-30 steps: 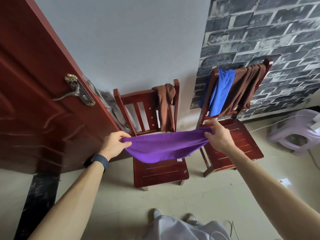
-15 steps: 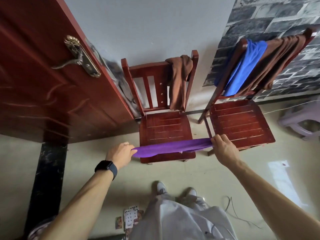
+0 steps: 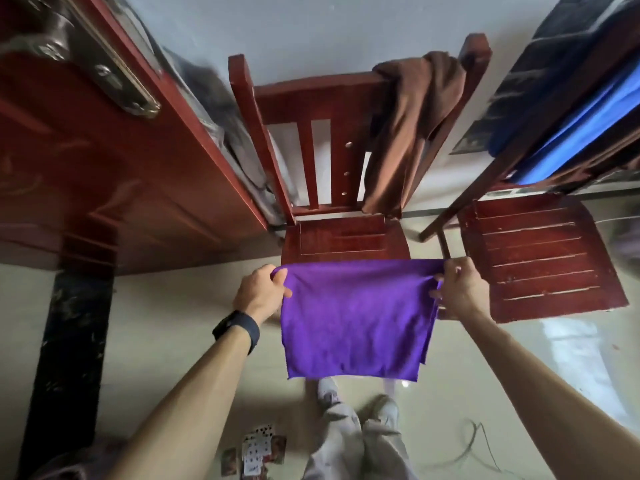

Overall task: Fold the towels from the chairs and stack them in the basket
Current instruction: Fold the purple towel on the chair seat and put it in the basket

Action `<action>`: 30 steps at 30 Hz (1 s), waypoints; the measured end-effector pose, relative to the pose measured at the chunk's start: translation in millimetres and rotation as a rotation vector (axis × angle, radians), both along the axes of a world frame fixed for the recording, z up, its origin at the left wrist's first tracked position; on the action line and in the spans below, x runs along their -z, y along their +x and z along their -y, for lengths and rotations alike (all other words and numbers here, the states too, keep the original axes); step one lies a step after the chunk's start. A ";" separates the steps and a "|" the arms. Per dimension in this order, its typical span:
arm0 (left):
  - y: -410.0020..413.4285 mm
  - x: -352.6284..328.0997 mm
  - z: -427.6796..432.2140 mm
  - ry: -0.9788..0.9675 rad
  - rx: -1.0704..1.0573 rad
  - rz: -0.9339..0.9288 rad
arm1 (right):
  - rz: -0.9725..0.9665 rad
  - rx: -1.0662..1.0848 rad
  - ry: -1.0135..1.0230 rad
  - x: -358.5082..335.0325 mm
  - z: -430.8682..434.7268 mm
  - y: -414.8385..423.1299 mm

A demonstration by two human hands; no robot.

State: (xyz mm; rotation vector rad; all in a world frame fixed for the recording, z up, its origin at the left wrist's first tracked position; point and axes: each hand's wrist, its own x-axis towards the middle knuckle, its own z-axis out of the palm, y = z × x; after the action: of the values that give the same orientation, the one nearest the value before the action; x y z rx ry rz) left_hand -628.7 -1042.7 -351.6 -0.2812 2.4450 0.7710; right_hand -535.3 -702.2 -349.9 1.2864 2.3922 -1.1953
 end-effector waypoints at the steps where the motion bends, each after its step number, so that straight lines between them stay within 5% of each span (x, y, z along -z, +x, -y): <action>1: -9.7 16.3 -3.9 0.036 -0.050 -0.002 | -0.018 0.068 -0.077 10.9 -1.1 -11.6; 4: -39.4 64.1 -18.3 0.131 -0.195 -0.030 | -0.137 0.208 -0.305 63.5 -7.5 -49.3; 11: -77.7 134.7 -34.4 0.393 -0.326 -0.086 | -0.307 0.186 -0.413 146.7 -12.0 -101.3; 13: -69.4 147.8 -33.2 0.432 -0.279 -0.033 | -0.236 0.029 -0.375 162.7 -13.2 -89.3; 16: -22.8 164.1 -26.1 0.243 -0.118 0.067 | -0.015 -0.083 -0.263 174.5 -4.4 -44.7; 21: 85.2 182.1 -8.0 -0.031 -0.366 0.122 | 0.231 0.124 -0.061 180.8 27.4 62.5; 25: 145.4 190.8 -1.9 -0.037 -0.758 0.269 | 0.402 0.234 -0.216 206.4 38.2 123.6; 30: 158.7 207.6 4.4 0.228 -0.688 0.367 | 0.366 0.356 -0.482 229.5 42.9 130.6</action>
State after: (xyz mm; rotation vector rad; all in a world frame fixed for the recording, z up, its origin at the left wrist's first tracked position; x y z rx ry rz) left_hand -470.0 -1047.0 -559.2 -1.1007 1.8815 1.1464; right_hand -404.7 -745.0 -579.5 1.6183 1.5414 -1.3673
